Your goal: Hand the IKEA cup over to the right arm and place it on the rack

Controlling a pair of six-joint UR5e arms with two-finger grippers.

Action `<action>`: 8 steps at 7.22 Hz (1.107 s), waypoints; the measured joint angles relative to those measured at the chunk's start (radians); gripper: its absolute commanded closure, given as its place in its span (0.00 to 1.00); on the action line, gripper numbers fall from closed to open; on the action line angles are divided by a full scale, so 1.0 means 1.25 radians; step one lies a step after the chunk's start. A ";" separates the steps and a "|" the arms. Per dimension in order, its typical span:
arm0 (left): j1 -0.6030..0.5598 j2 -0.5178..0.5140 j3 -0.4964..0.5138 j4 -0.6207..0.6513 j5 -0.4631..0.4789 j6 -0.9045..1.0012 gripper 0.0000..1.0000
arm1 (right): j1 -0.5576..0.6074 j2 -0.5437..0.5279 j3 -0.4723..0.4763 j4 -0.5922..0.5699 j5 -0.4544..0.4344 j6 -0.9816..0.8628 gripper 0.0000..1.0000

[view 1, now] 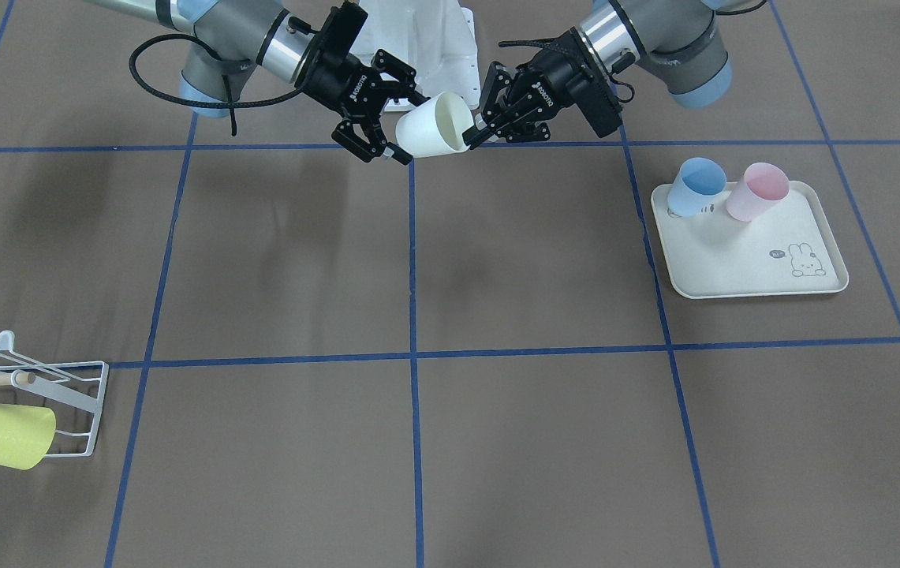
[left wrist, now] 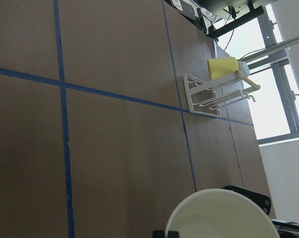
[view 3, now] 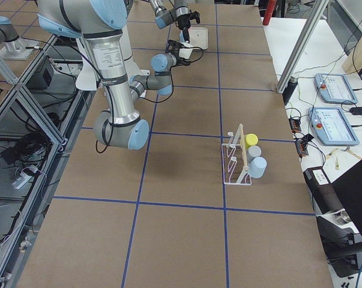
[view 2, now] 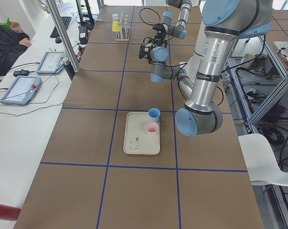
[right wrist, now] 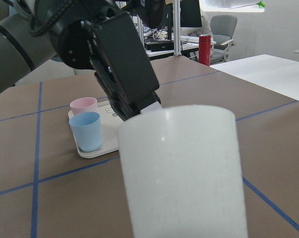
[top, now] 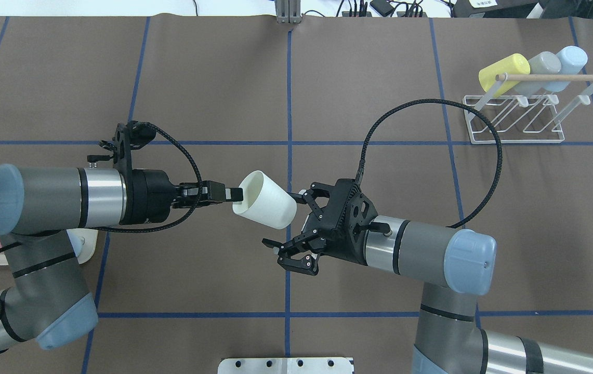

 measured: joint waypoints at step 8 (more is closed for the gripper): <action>0.012 0.003 -0.002 -0.001 0.000 0.002 1.00 | -0.002 0.000 0.003 0.005 0.004 0.008 0.93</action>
